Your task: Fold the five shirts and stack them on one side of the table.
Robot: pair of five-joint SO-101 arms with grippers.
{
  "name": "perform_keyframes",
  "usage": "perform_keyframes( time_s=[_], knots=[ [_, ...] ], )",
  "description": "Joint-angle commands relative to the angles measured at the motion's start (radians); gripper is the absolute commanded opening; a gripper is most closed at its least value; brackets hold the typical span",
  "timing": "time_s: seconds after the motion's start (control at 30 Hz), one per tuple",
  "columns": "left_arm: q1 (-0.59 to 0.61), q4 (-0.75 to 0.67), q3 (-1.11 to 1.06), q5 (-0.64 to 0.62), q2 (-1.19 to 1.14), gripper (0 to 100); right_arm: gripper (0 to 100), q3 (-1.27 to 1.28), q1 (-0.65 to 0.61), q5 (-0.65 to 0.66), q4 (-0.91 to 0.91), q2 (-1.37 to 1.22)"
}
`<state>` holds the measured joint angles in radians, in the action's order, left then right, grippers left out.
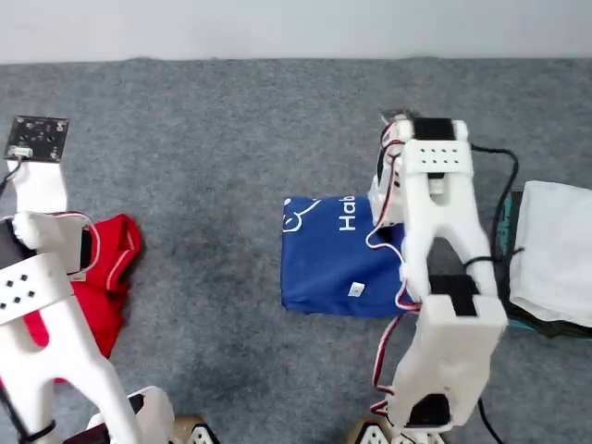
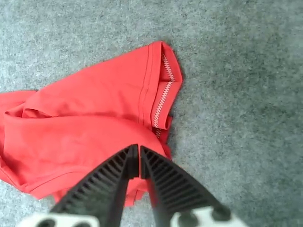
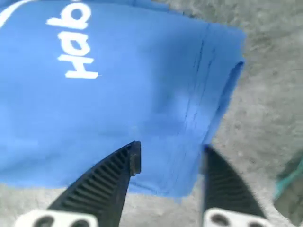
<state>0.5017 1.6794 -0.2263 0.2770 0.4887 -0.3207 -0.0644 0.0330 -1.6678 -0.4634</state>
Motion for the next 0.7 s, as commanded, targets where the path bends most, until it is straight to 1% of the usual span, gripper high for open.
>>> perform_keyframes(
  time_s=[0.0, 0.27, 0.4, 0.47, 0.53, 0.57, 0.6, 0.67],
  knots=[
    [-0.003, 0.008, 0.005, 0.005, 0.029, 1, 26.7, -0.026, -0.002, -0.028, 0.05, -0.05],
    [-0.003, 0.009, 0.005, 0.006, 0.028, 1, 26.7, -0.028, 0.002, -0.032, 0.145, -0.185],
    [-0.003, 0.008, 0.005, 0.006, 0.021, 1, 25.8, -0.029, -0.005, -0.028, 0.147, -0.26],
    [-0.003, 0.005, 0.005, 0.006, 0.021, 1, 20.7, -0.029, -0.005, -0.023, 0.137, -0.285],
    [-0.003, 0.003, 0.005, 0.006, 0.021, 1, 10.4, -0.029, -0.004, 0.025, 0.111, -0.297],
    [-0.003, 0.003, 0.005, 0.006, 0.021, 1, 3.5, -0.029, -0.005, 0.049, 0.104, -0.297],
    [-0.003, 0.003, 0.005, 0.006, 0.021, 1, 0.0, -0.029, -0.005, 0.066, 0.094, -0.297],
    [-0.003, 0.002, 0.005, 0.006, 0.02, 1, 3.2, -0.029, 0.002, 0.101, 0.084, -0.295]
  ],
)
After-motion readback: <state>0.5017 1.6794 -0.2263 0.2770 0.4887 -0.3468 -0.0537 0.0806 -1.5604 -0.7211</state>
